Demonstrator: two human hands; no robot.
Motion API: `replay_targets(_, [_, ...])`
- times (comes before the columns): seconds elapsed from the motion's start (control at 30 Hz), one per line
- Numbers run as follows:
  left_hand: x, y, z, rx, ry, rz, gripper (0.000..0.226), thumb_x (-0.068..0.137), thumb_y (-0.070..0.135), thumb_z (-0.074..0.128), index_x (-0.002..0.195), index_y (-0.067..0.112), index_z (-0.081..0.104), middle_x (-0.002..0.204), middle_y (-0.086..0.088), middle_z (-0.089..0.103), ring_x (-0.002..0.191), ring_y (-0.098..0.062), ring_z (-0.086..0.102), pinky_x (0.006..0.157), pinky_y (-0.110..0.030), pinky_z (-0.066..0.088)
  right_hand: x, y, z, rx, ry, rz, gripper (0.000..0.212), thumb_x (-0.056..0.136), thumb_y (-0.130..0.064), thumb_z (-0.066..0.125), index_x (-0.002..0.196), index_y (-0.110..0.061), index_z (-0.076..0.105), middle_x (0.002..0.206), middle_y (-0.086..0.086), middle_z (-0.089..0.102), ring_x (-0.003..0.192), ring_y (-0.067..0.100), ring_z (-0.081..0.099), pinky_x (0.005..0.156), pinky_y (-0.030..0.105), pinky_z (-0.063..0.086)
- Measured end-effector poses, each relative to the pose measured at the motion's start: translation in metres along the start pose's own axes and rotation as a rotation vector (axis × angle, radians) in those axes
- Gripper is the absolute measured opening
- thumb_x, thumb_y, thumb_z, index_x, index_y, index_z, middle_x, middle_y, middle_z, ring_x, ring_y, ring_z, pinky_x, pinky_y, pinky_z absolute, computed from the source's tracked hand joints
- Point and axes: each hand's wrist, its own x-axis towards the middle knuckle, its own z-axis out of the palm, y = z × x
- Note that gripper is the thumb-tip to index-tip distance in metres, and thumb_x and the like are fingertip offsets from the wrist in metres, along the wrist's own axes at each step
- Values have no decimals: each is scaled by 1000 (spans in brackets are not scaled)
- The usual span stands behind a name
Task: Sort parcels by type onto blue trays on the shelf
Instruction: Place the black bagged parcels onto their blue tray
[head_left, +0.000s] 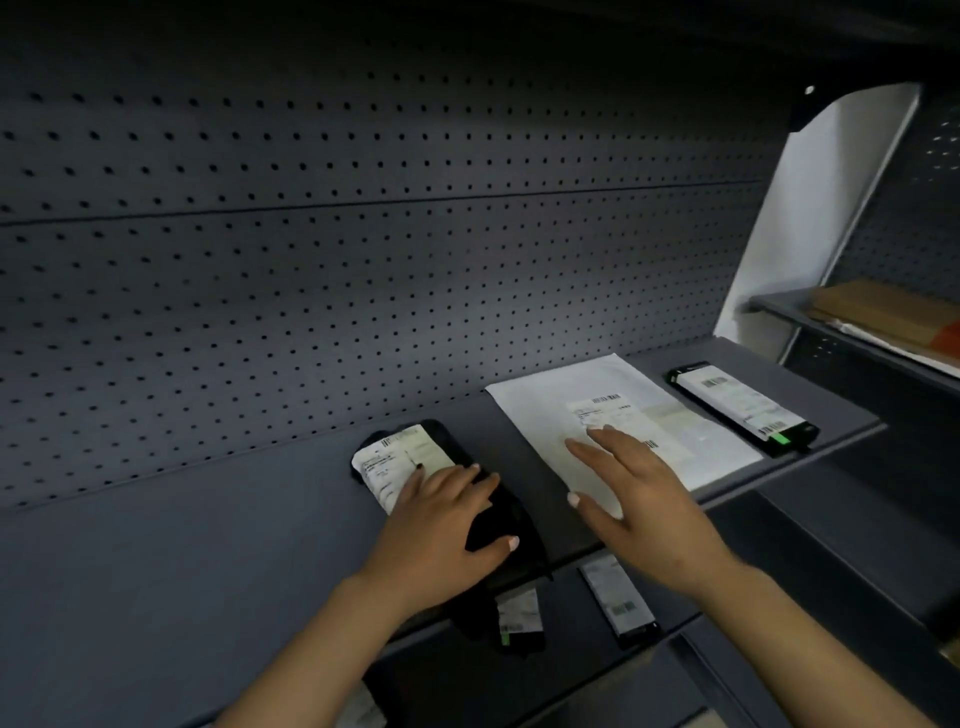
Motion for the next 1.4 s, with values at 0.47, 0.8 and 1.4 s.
replay_targets(0.47, [12,44,-7,27,3,-566,87,79,80,26,150,32,12,158,5,8,144,-19,-3,113,-57,4,65,51,13,138,-175,-231,65,83,-61,29,141,-32,39,150,-3,33,139,16,26,113,34,22])
replay_targets(0.8, [37,71,8,128,51,-822,87,80,72,40,149,26,14,157,-1,7,144,-26,1,105,-52,28,83,80,10,186,-273,-354,54,94,-49,40,144,-39,26,154,-14,17,141,1,5,111,18,3])
replay_targets(1.4, [128,146,-1,151,325,-462,87,70,73,32,144,27,36,151,3,32,141,-21,20,102,-55,34,49,238,-43,188,-181,-93,58,85,-50,42,140,-33,35,147,-11,21,139,14,21,112,27,9])
